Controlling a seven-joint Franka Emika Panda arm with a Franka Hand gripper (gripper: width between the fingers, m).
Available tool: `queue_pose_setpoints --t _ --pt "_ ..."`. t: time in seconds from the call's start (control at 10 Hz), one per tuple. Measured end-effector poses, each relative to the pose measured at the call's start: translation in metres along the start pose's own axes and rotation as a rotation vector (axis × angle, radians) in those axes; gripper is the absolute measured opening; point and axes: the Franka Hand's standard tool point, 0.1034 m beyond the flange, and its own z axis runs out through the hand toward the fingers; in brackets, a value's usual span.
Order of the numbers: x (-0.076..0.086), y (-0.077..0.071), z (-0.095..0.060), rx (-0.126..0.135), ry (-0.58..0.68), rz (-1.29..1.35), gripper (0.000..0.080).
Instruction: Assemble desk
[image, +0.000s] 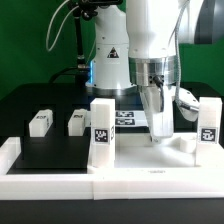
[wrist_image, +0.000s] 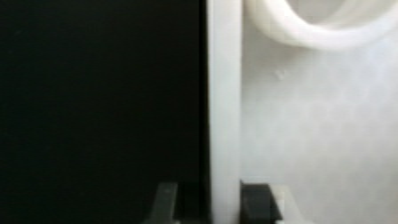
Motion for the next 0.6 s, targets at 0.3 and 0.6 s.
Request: queue_pose_setpoints --t 0.3,0.6 --pt "0.0000 -0.0003 -0.0001 0.001 0.000 0.000 0.0060" --pt "0.0001 -0.0003 -0.0001 0.001 0.000 0.000 0.0061"
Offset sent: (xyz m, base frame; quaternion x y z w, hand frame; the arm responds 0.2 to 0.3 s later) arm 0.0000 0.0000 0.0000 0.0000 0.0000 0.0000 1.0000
